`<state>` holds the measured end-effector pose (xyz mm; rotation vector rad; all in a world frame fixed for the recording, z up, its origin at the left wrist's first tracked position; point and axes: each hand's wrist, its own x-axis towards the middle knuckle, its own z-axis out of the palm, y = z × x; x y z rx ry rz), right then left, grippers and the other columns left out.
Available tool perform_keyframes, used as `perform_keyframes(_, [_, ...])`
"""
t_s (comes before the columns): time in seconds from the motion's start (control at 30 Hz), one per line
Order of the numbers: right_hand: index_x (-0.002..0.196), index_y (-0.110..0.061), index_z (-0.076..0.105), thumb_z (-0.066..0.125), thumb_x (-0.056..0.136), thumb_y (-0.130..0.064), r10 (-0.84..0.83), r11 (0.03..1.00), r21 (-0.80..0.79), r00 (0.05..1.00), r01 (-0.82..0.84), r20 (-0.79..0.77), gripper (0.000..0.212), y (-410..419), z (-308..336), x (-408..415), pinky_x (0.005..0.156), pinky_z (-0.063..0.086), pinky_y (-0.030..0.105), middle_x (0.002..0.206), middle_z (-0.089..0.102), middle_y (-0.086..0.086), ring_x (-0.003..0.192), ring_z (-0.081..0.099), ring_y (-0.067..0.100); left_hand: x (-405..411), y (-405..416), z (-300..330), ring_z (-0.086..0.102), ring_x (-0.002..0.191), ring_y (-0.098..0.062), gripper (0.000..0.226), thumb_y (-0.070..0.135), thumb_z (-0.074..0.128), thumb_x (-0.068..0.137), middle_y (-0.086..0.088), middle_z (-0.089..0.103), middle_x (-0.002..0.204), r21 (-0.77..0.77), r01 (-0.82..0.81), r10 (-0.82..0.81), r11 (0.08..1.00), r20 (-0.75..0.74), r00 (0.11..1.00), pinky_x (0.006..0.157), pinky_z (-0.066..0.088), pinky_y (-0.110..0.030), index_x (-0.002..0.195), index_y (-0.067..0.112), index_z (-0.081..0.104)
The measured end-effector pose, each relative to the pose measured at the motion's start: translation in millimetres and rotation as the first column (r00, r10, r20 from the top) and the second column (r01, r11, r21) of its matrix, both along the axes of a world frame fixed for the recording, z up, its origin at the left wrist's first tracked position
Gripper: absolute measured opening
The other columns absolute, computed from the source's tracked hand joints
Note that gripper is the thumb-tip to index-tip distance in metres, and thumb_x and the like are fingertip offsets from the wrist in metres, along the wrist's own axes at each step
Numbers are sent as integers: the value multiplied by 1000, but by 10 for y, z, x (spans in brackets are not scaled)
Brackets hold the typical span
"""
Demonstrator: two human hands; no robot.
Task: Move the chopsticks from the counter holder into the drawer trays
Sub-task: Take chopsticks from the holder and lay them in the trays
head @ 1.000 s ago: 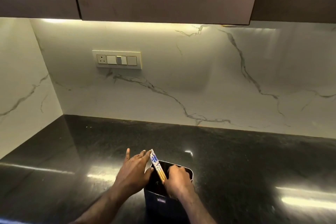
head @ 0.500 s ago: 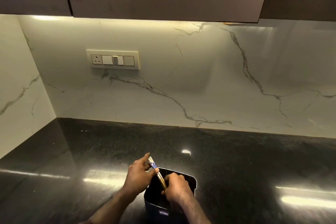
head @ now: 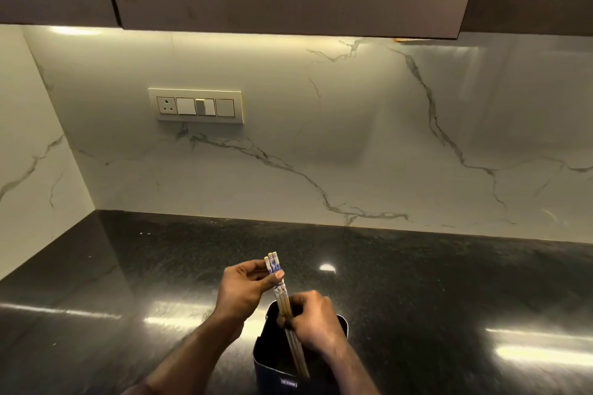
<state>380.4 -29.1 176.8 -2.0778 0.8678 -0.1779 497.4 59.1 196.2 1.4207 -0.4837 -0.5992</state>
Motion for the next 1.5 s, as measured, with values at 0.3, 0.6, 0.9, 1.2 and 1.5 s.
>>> perform_keyframes(0.3, [84,-23,73,70,82,-23,26,999,35,960,-38,277,3,-47,436,-166,81,57,30,82,74,-5,80,68,4,-111,-68,606,73,92,-27,34,13,76,67,-15,76,93,-111,164,-164,980,14,986,77,59,-33,99,5,71])
perform_keyframes(0.6, [88,-24,73,68,90,-18,14,974,212,953,-81,302,9,-45,401,-465,74,59,35,85,77,3,83,73,19,-211,-92,1532,74,81,-24,31,15,73,66,-12,76,89,-235,163,-122,958,178,976,69,60,-27,96,6,71])
perform_keyframes(0.9, [97,-11,72,66,90,-6,-33,909,392,912,-142,408,10,59,489,-650,78,61,34,90,77,10,86,75,22,-410,-37,1663,74,84,-26,31,16,72,68,-11,76,92,-220,220,-174,950,208,963,70,60,-28,99,8,70])
perform_keyframes(1.2, [96,-6,72,66,89,-4,-80,928,364,906,-84,415,9,421,643,-978,75,61,31,87,77,12,83,75,23,-680,289,1732,74,83,-26,32,17,72,68,-11,77,92,-243,309,-262,919,206,943,69,60,-28,99,8,69])
perform_keyframes(1.5, [99,-8,71,66,89,-8,-152,942,334,911,17,383,11,1199,815,-1292,78,61,32,91,77,8,85,75,18,-966,956,1697,74,83,-23,36,20,73,66,-9,77,91,-209,405,-367,890,199,909,67,59,-25,99,8,70])
